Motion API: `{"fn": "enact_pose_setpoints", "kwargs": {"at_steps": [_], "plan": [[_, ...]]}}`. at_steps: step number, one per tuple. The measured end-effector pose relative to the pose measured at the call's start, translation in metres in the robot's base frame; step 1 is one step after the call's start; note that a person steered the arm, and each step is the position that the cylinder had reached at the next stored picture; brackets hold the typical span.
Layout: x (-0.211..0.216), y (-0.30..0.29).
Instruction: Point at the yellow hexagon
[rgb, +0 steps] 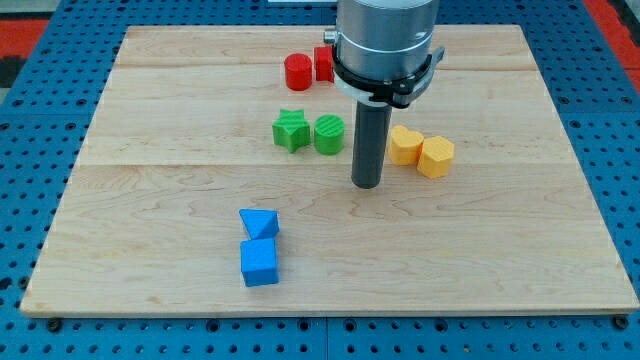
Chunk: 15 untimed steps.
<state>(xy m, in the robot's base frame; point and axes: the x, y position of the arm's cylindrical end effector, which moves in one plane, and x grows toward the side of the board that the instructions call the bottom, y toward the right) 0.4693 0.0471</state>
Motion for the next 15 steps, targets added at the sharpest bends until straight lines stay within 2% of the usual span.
{"fn": "enact_pose_setpoints", "kwargs": {"at_steps": [3,4,5,6,7,9,14,15], "plan": [[0.005,-0.005],[0.036,-0.002],[0.036,-0.002],[0.051,0.026],[0.05,0.057],[0.049,0.07],[0.039,0.067],[0.039,0.051]]}}
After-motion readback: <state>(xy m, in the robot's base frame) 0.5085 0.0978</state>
